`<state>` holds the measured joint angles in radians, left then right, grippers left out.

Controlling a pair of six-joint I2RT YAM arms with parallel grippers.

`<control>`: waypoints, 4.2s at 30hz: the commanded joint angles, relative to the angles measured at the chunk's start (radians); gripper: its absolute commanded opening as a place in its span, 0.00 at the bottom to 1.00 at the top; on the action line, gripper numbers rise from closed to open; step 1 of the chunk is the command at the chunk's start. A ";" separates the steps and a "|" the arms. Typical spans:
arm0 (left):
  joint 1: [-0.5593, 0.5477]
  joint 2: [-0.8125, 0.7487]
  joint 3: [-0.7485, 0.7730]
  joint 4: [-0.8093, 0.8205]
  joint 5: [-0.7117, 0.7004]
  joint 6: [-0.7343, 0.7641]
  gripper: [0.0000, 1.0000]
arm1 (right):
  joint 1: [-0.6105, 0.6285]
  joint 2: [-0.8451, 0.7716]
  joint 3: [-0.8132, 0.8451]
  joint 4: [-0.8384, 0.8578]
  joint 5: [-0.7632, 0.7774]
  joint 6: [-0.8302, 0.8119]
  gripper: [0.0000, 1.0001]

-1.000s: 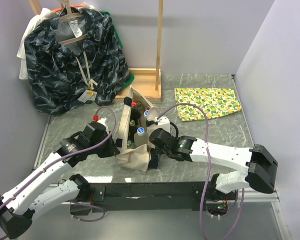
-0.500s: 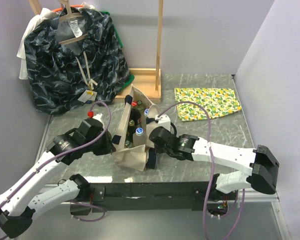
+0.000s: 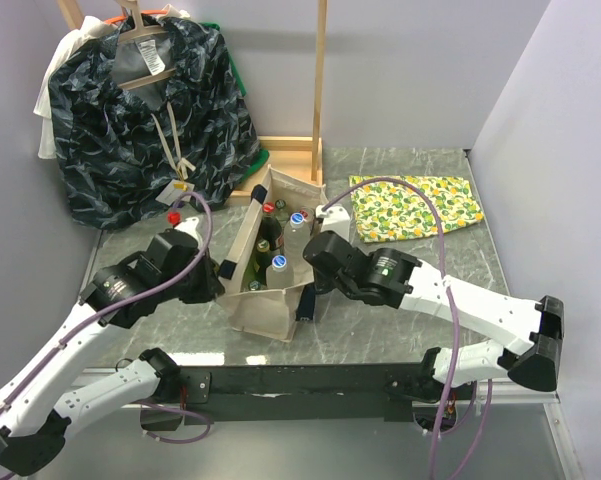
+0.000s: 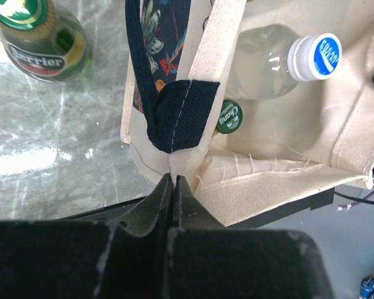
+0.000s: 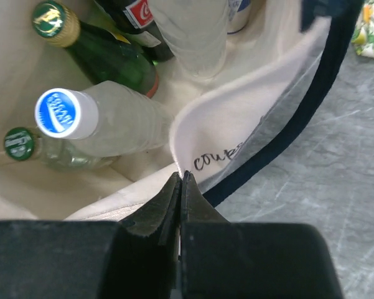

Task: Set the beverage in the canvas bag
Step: Adjust the canvas bag at the center of the board, then pick up the drink from the center of the board.

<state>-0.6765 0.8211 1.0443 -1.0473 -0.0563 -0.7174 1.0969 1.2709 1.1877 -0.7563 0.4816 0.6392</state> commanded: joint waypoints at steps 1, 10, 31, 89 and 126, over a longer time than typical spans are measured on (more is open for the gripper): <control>0.009 -0.004 0.072 -0.054 -0.105 0.047 0.06 | -0.005 -0.033 0.095 -0.172 0.061 -0.058 0.00; 0.009 0.003 0.161 -0.007 -0.123 0.062 0.19 | -0.003 -0.015 0.194 -0.186 0.052 -0.092 0.00; 0.011 0.199 0.266 -0.102 -0.421 -0.023 0.70 | -0.003 0.012 0.233 -0.170 0.045 -0.122 0.00; 0.278 0.329 0.053 0.144 -0.186 0.128 0.49 | -0.003 0.028 0.222 -0.153 0.055 -0.113 0.00; 0.278 0.355 0.512 -0.066 -0.200 0.207 0.01 | -0.003 0.012 0.194 -0.147 0.057 -0.099 0.00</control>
<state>-0.4023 1.1954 1.4261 -1.1206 -0.2348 -0.5343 1.0969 1.3064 1.3727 -0.9119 0.4858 0.5350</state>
